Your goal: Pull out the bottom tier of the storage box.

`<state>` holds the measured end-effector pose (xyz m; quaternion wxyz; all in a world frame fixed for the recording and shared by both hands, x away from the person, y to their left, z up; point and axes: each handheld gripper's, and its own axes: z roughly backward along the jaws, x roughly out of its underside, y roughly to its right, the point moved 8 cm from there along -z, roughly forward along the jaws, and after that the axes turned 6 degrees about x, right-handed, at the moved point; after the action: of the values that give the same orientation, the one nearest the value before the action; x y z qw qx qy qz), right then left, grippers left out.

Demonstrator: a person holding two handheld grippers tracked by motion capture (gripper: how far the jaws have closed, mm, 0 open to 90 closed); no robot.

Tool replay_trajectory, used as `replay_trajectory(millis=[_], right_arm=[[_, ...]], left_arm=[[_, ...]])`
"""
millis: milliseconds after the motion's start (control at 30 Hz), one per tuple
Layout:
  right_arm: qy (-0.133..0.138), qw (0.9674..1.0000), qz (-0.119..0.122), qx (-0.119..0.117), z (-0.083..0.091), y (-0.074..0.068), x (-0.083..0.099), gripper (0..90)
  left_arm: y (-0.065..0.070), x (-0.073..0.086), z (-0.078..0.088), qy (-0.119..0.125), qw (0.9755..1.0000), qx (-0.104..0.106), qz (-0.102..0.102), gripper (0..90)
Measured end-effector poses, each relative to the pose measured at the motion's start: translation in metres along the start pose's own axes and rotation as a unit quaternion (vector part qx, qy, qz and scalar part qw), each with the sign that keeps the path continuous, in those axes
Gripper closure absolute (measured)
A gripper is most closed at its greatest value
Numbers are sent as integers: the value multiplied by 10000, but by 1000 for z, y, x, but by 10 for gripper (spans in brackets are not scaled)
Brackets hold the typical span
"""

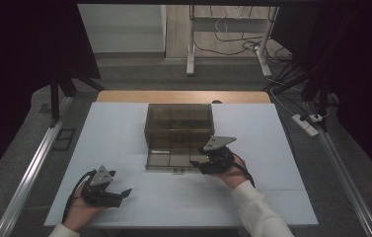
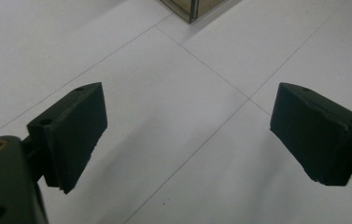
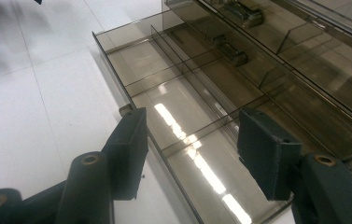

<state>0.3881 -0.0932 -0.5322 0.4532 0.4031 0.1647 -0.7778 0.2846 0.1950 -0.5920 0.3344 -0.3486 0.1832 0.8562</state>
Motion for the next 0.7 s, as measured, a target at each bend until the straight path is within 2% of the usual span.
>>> replay_trajectory(millis=[400, 700], right_arm=[[41, 9999, -70, 120, 12, 6, 4, 404], [100, 9996, -173, 216, 23, 14, 10, 400]], left_arm=[[-1, 0, 0, 31, 10000, -1, 45, 108], [-3, -3, -1, 136, 9998, 84, 142, 108]])
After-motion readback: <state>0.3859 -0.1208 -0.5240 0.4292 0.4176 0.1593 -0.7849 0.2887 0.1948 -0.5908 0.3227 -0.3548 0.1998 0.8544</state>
